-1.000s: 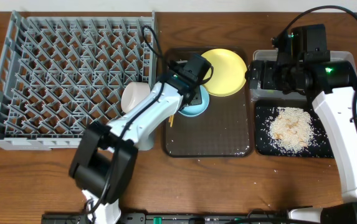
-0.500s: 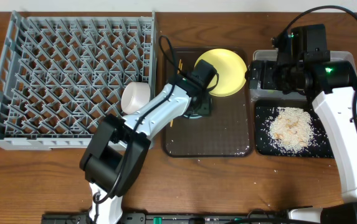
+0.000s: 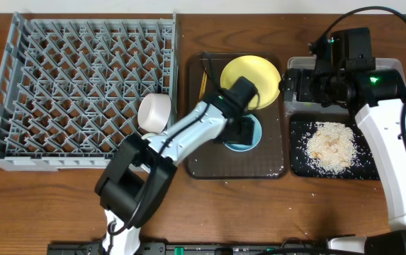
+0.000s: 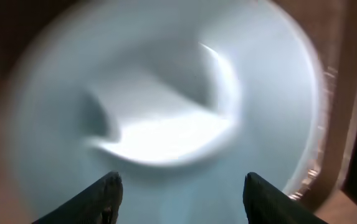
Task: Sort waste into correct bins and load items into the dishwasher
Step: 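Move the left gripper over the blue bowl on the brown tray, then grasp the blue bowl rim with the left gripper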
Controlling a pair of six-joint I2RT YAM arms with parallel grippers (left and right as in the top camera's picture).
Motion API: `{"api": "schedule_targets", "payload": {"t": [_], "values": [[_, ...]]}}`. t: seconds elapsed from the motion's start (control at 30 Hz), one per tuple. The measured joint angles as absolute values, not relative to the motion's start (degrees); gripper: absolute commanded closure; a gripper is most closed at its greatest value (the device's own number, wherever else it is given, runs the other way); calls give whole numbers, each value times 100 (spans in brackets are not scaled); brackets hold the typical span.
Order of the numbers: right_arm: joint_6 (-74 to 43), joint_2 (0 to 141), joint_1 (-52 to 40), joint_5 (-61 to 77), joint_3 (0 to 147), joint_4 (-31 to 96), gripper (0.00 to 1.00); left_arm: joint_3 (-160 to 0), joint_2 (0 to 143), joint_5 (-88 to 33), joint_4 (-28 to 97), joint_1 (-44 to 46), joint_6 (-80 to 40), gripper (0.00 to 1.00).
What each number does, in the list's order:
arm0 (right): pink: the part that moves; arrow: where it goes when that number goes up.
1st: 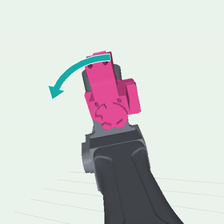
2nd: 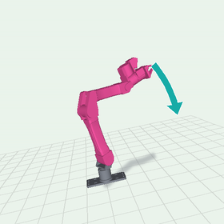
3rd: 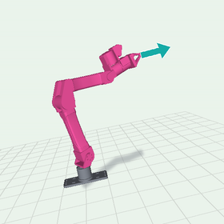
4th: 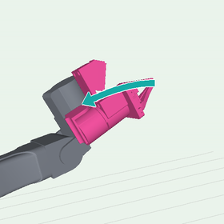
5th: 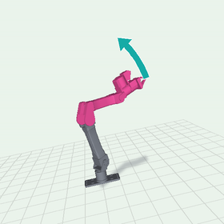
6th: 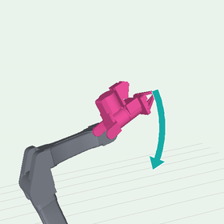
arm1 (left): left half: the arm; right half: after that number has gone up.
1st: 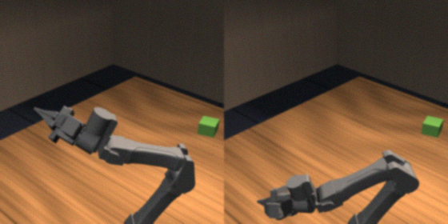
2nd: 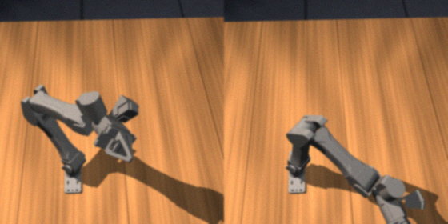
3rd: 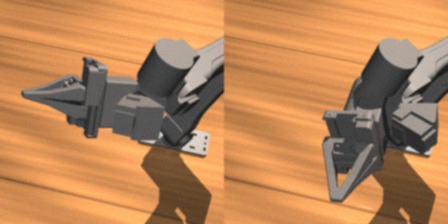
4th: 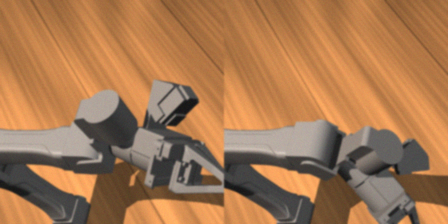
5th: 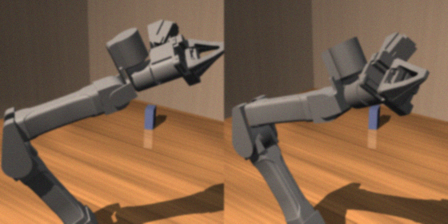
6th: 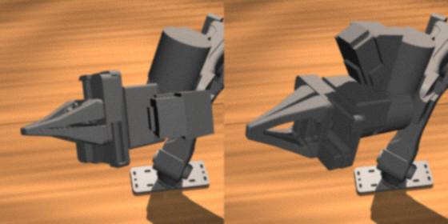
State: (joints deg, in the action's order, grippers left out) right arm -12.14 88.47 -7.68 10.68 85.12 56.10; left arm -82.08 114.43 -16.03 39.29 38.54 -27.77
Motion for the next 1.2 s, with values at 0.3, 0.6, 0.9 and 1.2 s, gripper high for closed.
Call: {"api": "schedule_targets", "payload": {"t": [0.3, 0.6, 0.9, 1.2], "values": [[-1214, 8847, -768, 1068, 8512, 5610, 1, -8208, 10711, -1376, 4075, 3229, -2390, 37], [-1214, 8847, -768, 1068, 8512, 5612, 1, -8208, 10479, -1122, 4110, 3273, -1918, 37], [-1214, 8847, -768, 1068, 8512, 5610, 1, -8184, 11334, -1009, 4202, 3273, -1621, 44], [-1214, 8847, -768, 1068, 8512, 5610, 1, -8121, 11509, -993, 4202, 3271, -1577, 92]]}}
